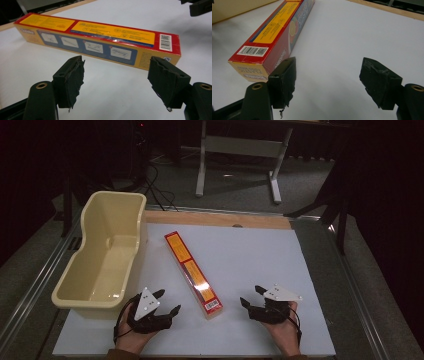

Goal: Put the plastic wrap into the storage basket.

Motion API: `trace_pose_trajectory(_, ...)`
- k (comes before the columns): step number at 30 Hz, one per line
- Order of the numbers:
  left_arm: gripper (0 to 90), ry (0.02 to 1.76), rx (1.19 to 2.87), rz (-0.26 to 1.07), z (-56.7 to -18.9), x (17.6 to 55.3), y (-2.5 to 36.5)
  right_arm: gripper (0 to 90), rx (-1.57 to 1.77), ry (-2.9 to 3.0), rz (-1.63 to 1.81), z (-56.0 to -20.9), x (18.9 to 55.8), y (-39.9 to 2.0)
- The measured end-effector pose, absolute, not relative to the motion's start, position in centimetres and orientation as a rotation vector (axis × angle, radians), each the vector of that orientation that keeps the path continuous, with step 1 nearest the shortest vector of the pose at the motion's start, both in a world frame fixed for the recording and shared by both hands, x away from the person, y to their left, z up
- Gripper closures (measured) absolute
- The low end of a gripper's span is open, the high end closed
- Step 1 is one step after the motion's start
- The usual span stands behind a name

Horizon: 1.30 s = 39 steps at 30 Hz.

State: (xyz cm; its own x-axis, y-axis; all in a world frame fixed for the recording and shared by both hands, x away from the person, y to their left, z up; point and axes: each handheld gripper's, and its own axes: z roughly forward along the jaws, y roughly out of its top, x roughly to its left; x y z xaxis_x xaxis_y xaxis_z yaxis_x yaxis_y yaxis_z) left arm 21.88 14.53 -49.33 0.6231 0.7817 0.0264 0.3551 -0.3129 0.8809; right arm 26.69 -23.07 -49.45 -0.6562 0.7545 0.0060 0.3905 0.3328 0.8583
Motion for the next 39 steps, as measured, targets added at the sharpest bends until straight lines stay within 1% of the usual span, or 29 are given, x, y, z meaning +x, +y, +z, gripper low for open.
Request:
trace_pose_trajectory(10, 28.3, 0.903, 1.888, 0.594, -49.1, 21.7, 14.8, 33.6, 1.004, 2.218, 1.281, -49.1, 26.3, -22.4)
trace_pose_trajectory(11, 28.3, 0.907, 1.882, 0.595, -49.0, 21.6, 14.9, 38.4, 1.000, 2.233, 1.294, -48.9, 26.3, -22.2)
trace_pose_trajectory(12, 28.3, 0.907, 1.882, 0.595, -49.0, 21.6, 14.9, 38.4, 1.000, 2.233, 1.294, -48.9, 26.3, -22.2)
trace_pose_trajectory(14, 28.3, 0.907, 1.876, 0.606, -49.0, 21.6, 15.0, 41.8, 0.967, 2.250, 1.283, -48.7, 26.2, -21.7)
trace_pose_trajectory(15, 28.4, 0.905, 1.865, 0.603, -48.8, 21.5, 15.1, 45.7, 0.928, 2.269, 1.289, -48.4, 26.2, -21.1)
trace_pose_trajectory(16, 28.4, 0.905, 1.865, 0.603, -48.8, 21.5, 15.1, 45.7, 0.928, 2.269, 1.289, -48.4, 26.2, -21.1)
trace_pose_trajectory(18, 28.6, 0.909, 1.864, 0.607, -48.8, 21.5, 15.2, 48.8, 0.903, 2.284, 1.295, -48.1, 26.3, -20.5)
trace_pose_trajectory(20, 28.7, 0.918, 1.864, 0.604, -48.9, 21.5, 15.3, 55.8, 0.875, 2.301, 1.307, -47.8, 26.5, -19.8)
trace_pose_trajectory(21, 28.8, 0.920, 1.861, 0.607, -48.9, 21.5, 15.4, 64.6, 0.852, 2.315, 1.309, -47.6, 26.7, -19.1)
trace_pose_trajectory(22, 28.8, 0.922, 1.856, 0.606, -48.8, 21.5, 15.5, 64.6, 0.852, 2.315, 1.309, -47.6, 26.7, -19.1)
trace_pose_trajectory(23, 29.0, 0.926, 1.849, 0.604, -48.8, 21.6, 15.6, 76.0, 0.855, 2.315, 1.304, -47.4, 26.9, -18.4)
trace_pose_trajectory(24, 29.2, 0.926, 1.849, 0.604, -48.8, 21.6, 15.6, 76.0, 0.855, 2.315, 1.304, -47.4, 26.9, -18.4)
trace_pose_trajectory(26, 29.3, 0.929, 1.849, 0.603, -48.8, 21.6, 15.9, 85.4, 0.843, 2.326, 1.317, -47.2, 27.1, -17.5)
trace_pose_trajectory(27, 29.3, 0.933, 1.846, 0.603, -48.8, 21.6, 16.0, 88.0, 0.834, 2.335, 1.323, -47.2, 27.2, -17.2)
trace_pose_trajectory(29, 29.5, 0.936, 1.842, 0.604, -48.7, 21.6, 16.1, 89.5, 0.819, 2.352, 1.329, -47.2, 27.4, -16.2)
trace_pose_trajectory(39, 30.2, 0.931, 1.843, 0.607, -48.7, 21.5, 16.1, 89.7, 0.697, 2.485, 1.282, -48.2, 27.1, -10.6)
